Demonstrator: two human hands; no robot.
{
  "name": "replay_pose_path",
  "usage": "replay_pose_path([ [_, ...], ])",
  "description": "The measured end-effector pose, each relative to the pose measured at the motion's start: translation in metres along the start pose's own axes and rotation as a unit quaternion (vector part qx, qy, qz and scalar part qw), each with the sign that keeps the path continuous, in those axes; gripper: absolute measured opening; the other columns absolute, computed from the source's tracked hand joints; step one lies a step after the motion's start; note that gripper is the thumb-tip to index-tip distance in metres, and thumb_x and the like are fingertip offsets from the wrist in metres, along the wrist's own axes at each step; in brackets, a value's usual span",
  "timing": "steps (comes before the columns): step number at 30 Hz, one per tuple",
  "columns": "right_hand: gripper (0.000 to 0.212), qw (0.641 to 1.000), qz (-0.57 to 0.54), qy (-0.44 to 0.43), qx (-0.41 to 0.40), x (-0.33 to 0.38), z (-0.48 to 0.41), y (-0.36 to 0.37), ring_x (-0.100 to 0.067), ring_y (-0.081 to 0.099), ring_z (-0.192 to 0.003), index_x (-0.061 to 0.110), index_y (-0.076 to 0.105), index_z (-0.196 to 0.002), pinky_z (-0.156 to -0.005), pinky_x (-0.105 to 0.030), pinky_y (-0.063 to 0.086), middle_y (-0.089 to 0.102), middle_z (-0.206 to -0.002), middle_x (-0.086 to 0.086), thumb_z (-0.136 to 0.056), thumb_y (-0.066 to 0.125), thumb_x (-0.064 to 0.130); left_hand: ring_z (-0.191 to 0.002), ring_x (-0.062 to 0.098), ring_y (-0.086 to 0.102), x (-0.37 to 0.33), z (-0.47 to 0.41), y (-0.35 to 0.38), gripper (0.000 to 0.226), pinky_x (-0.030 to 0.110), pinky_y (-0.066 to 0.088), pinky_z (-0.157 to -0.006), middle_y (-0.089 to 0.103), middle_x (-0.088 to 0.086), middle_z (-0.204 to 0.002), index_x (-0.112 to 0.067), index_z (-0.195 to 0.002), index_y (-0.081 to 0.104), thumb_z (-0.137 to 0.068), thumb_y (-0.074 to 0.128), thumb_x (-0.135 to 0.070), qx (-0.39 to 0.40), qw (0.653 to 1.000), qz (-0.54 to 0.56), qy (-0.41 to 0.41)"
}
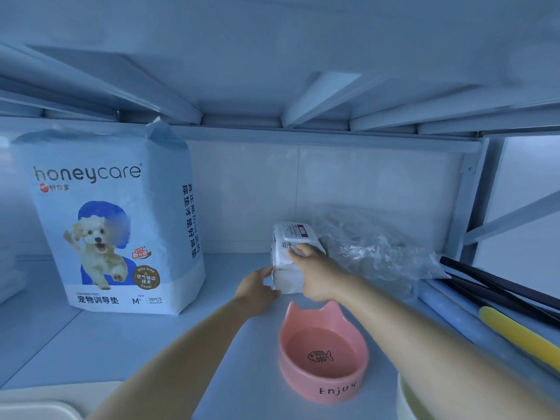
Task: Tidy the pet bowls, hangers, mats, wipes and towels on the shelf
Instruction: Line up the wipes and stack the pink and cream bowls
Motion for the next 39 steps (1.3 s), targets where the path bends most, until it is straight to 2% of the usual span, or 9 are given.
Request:
replay_pose_path([
  [2,0.079,1.000,-0.001,0.007,0.000,-0.001,-0.003,0.001,-0.019,0.005,-0.145,0.016,0.006,-0.151,-0.114,-0.030,0.024,0.003,-0.157,0.001,-0.085,0.046,0.001,-0.099,0.013,0.059,0.005,0.009,-0.005,0.053,0.021,0.045,-0.075,0.049,-0.010,-0.135,-0.025,-0.137,0.043,-0.087,0.059,-0.014,0.005,1.000,0.003,-0.010],
  [5,0.078,1.000,0.000,0.013,-0.001,-0.001,-0.006,0.001,-0.019,0.006,-0.145,0.016,0.007,-0.151,-0.115,-0.029,0.021,0.002,-0.157,0.001,-0.085,0.047,0.003,-0.116,0.011,0.053,0.010,0.024,-0.020,0.058,0.020,0.047,-0.062,0.040,-0.012,-0.141,-0.023,-0.141,0.036,-0.089,0.061,-0.018,-0.004,1.000,0.015,-0.001],
  [8,0.077,0.999,-0.025,0.036,-0.011,-0.001,-0.008,0.000,-0.016,0.012,-0.144,0.020,0.014,-0.150,-0.114,-0.033,0.026,0.009,-0.156,0.004,-0.083,0.045,0.002,-0.115,0.006,0.052,0.009,0.041,-0.047,0.053,0.023,0.052,-0.056,0.044,-0.016,-0.137,-0.027,-0.136,0.041,-0.088,0.062,-0.019,-0.033,0.999,0.008,0.036],
  [12,0.066,0.992,-0.059,0.049,-0.099,0.017,-0.007,-0.006,-0.013,0.021,-0.141,0.019,0.029,-0.146,-0.113,-0.037,0.025,0.021,-0.154,0.005,-0.083,0.046,0.005,-0.118,0.004,0.050,0.007,0.062,-0.089,0.046,0.026,0.053,-0.058,0.050,-0.013,-0.127,-0.035,-0.128,0.047,-0.087,0.062,-0.019,-0.071,0.995,0.016,0.065],
  [17,0.058,0.981,-0.138,-0.033,-0.135,0.081,-0.011,-0.002,-0.019,0.032,-0.136,0.010,0.031,-0.143,-0.106,-0.032,0.035,0.028,-0.150,-0.003,-0.087,0.048,0.009,-0.110,0.004,0.054,0.024,0.087,-0.141,0.038,0.022,0.045,-0.080,0.055,-0.013,-0.118,-0.037,-0.116,0.053,-0.086,0.063,-0.017,-0.142,0.987,-0.015,0.066],
  [20,0.057,0.978,-0.160,-0.072,-0.109,0.124,-0.014,0.007,-0.019,0.032,-0.136,0.010,0.031,-0.143,-0.107,-0.030,0.033,0.029,-0.149,-0.004,-0.089,0.049,0.013,-0.103,0.014,0.059,0.046,0.102,-0.170,0.034,0.025,0.047,-0.065,0.059,-0.008,-0.112,-0.039,-0.102,0.055,-0.085,0.063,-0.011,-0.164,0.985,0.042,0.038],
  [26,0.055,0.974,-0.191,-0.083,-0.089,0.188,-0.021,0.026,-0.023,0.037,-0.131,0.009,0.031,-0.139,-0.103,-0.036,0.038,0.028,-0.145,-0.005,-0.089,0.051,0.022,-0.097,0.016,0.060,0.093,0.126,-0.228,0.027,0.022,0.044,-0.059,0.062,-0.003,-0.112,-0.026,-0.108,0.058,-0.085,0.062,-0.012,-0.251,0.967,0.024,-0.028],
  [32,0.046,0.964,-0.242,-0.013,-0.110,0.219,-0.025,0.033,-0.028,0.049,-0.113,0.006,0.032,-0.126,-0.090,-0.038,0.046,0.032,-0.134,-0.010,-0.088,0.054,0.022,-0.109,0.026,0.055,0.130,0.124,-0.270,0.051,0.044,0.049,-0.092,0.052,0.003,-0.129,-0.015,-0.131,0.045,-0.084,0.065,-0.016,-0.277,0.948,0.086,-0.131],
  [39,0.081,0.954,-0.282,0.018,-0.099,0.229,-0.023,0.046,-0.026,0.035,-0.132,0.010,-0.003,-0.148,-0.100,-0.032,0.035,0.012,-0.152,-0.009,-0.092,0.053,0.025,-0.121,0.023,0.046,0.140,0.112,-0.281,0.073,0.043,0.044,-0.100,0.038,-0.001,-0.144,-0.024,-0.145,0.024,-0.085,0.065,-0.018,-0.221,0.957,0.106,-0.153],
])
Point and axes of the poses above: each hand's wrist, its own z-axis away from the middle knuckle, its own y-axis out of the palm, x = y × z, the point moved 1 cm from there along -z, towards the middle knuckle
